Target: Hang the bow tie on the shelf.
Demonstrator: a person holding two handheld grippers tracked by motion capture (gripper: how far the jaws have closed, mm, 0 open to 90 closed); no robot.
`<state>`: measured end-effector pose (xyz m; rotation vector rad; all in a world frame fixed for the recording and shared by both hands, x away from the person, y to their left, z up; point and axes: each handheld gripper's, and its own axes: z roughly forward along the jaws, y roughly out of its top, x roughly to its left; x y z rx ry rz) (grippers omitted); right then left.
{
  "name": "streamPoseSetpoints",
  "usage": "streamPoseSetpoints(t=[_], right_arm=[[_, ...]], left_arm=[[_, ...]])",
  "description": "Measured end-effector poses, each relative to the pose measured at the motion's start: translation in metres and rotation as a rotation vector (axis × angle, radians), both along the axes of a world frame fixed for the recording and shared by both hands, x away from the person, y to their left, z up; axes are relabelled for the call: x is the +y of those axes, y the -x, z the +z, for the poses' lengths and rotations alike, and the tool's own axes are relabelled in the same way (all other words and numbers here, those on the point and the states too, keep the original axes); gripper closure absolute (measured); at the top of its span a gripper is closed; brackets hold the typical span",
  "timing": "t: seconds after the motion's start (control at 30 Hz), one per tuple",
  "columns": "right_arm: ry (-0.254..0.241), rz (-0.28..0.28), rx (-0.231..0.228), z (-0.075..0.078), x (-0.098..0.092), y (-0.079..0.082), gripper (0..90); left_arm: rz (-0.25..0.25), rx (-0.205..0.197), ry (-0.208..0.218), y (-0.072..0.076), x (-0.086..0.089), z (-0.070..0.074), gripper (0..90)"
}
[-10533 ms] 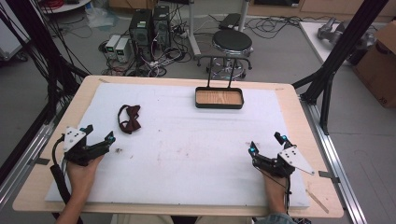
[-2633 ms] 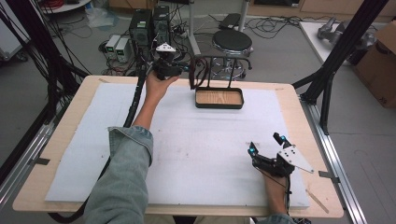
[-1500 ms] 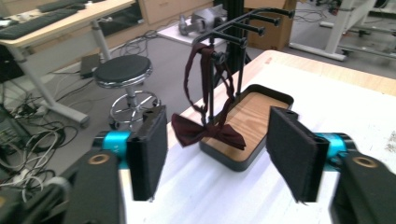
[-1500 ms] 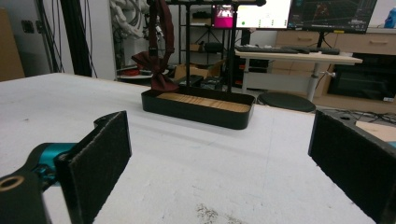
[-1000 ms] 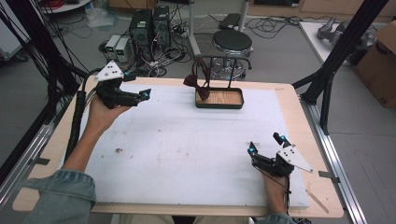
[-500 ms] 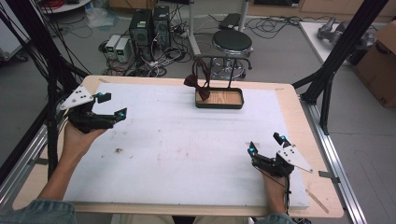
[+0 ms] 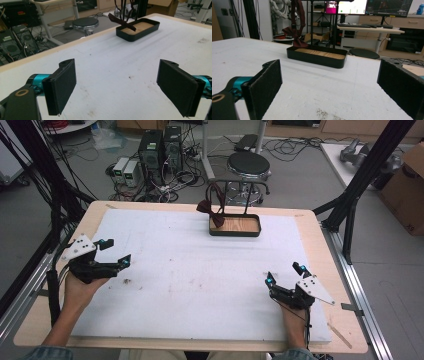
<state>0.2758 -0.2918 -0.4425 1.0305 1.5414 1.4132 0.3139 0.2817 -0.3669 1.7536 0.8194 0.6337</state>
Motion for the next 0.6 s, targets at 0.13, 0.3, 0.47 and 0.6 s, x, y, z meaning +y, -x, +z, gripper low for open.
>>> streamPoseSetpoints(t=[0.13,0.3,0.47,0.6], right_arm=[[-0.002,0.0,-0.001,0.0,0.0,0.0,5.0],[-0.001,0.002,0.0,0.0,0.0,0.0,5.0],[-0.001,0.002,0.0,0.0,0.0,0.0,5.0],[0.0,0.001,0.0,0.0,0.0,0.0,5.0]], left_arm=[[0.014,0.013,0.002,0.006,0.0,-0.013,16.4],[0.033,0.031,-0.001,0.011,0.003,-0.026,16.4],[0.051,0.054,-0.012,0.013,0.007,-0.038,16.4],[0.063,0.068,-0.016,0.013,0.008,-0.043,16.3]])
